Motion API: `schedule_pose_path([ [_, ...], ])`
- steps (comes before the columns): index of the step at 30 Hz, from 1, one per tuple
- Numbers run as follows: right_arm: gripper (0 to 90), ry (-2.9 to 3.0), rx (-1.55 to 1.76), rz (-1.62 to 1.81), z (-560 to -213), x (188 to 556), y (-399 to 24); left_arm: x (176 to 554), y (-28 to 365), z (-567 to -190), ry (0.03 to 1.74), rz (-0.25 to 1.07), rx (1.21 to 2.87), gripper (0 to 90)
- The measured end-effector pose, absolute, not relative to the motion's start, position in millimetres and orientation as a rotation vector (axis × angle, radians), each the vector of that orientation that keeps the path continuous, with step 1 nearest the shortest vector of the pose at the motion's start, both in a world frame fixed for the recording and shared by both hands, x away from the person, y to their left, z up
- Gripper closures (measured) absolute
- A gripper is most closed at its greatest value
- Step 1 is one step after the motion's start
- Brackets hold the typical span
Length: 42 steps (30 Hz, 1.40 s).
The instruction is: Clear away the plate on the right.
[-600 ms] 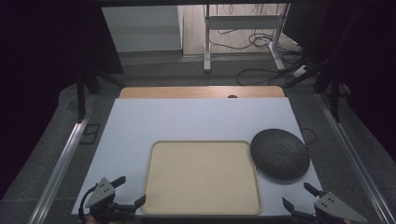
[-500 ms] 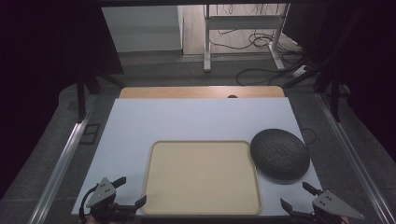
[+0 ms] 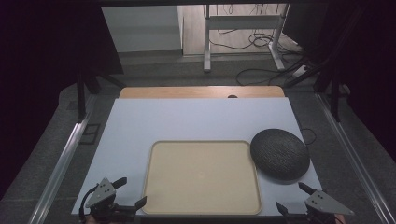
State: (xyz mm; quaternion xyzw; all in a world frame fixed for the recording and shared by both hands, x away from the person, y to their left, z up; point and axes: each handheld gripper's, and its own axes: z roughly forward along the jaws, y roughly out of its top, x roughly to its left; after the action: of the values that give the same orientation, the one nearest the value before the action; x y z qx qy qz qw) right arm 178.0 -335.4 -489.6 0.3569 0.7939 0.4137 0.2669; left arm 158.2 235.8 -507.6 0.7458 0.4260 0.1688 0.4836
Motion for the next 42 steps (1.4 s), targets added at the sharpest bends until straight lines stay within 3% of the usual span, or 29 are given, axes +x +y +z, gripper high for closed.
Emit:
schedule_pose_path([
  [42, 1.0, 2.160, 0.959, 1.138, -486, 203, -318, 160, 235, -507, 1.025, 0.376, 1.820, 0.0],
])
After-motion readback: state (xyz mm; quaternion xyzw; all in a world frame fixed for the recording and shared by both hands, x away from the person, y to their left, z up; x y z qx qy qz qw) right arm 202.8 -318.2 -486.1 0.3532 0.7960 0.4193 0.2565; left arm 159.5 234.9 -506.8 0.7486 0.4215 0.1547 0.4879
